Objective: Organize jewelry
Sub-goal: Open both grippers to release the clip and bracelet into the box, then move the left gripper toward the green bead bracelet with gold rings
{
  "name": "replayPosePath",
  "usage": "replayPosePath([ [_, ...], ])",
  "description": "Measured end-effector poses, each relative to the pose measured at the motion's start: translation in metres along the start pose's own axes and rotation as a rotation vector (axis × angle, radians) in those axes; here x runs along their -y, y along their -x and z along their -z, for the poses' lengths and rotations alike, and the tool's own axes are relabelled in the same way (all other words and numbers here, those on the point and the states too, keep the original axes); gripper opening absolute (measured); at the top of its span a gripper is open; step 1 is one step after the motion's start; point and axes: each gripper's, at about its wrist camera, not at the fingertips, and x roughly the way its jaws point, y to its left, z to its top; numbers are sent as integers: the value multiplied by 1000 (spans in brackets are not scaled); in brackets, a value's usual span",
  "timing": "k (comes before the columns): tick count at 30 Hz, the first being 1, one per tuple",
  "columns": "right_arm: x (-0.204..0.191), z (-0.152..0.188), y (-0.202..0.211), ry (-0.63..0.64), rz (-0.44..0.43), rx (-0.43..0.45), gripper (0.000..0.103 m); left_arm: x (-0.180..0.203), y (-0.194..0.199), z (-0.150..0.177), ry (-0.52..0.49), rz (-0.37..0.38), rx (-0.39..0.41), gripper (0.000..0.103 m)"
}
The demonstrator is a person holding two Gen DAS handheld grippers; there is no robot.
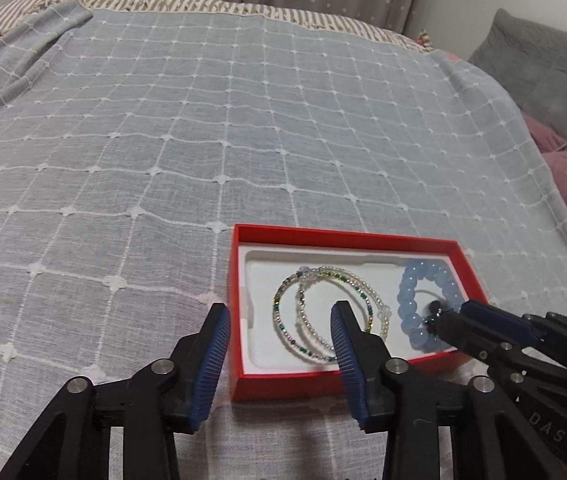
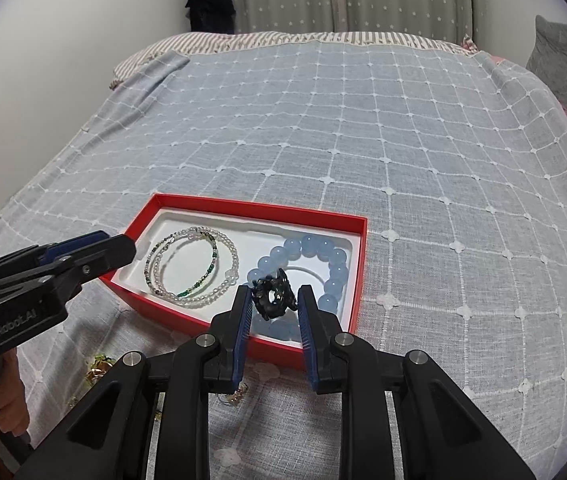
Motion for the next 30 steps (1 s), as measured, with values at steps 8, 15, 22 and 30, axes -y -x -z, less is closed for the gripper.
replayPosePath([
  [8, 0, 4, 23, -23, -8, 20, 47, -4, 17, 4, -8, -26, 16, 70],
  [15, 5, 23, 41, -51, 3, -1, 61, -5, 26, 21, -24, -68, -32, 88],
  [22, 9, 41, 58, -60, 23, -11, 69, -6, 38, 39, -46, -100, -62, 97],
  [30, 11, 62, 64, -60, 45, -60, 70, -22, 38, 56, -55, -119, -122, 97],
])
